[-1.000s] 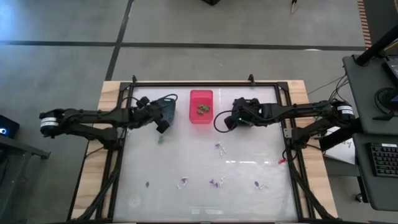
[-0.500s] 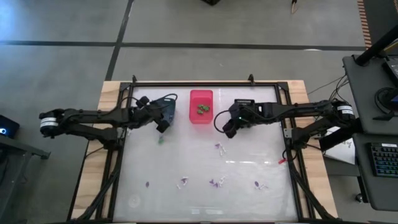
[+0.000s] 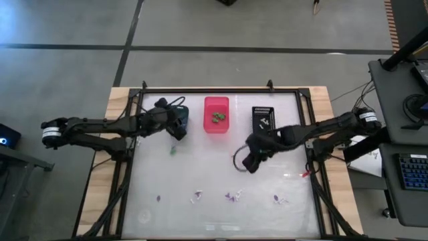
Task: Sort Halloween decoration
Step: Put the white bone toy into the black bin
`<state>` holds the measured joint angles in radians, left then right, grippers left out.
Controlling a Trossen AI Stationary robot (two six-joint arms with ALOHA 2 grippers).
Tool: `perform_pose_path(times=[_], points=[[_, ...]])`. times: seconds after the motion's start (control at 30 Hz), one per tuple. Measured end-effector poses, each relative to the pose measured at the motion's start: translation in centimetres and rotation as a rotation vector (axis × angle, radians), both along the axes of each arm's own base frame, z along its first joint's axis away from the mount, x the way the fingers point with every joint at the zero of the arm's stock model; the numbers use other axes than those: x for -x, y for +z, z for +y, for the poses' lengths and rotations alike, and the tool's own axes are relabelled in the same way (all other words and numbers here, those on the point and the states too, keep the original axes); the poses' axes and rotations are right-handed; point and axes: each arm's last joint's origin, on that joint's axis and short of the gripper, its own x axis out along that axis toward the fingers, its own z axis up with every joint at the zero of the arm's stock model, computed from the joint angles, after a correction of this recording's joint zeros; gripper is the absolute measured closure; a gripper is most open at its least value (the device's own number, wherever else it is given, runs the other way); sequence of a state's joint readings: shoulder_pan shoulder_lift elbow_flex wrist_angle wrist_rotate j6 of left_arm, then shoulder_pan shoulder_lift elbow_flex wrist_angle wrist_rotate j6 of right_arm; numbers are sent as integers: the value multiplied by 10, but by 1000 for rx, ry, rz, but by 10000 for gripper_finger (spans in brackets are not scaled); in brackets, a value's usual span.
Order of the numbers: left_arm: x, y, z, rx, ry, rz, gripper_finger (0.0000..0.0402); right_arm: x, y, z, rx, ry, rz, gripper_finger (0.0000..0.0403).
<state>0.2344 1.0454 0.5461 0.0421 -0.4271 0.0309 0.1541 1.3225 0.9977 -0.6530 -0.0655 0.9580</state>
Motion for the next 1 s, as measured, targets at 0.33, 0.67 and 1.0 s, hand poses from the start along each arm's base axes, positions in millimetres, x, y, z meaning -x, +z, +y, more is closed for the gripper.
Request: perform_pose_path(times=[0.33,0.67,1.0], points=[[-6,16,1,-136,-46,-72,314,8,-26,56,-203,-70,268,321],[-12,42,3,-210,-64,-104,314,27,-30,97,-308,-222,422,321],[-13,52,3,-262,-78,-95,314,51,-33,108,-241,-347,582,321]])
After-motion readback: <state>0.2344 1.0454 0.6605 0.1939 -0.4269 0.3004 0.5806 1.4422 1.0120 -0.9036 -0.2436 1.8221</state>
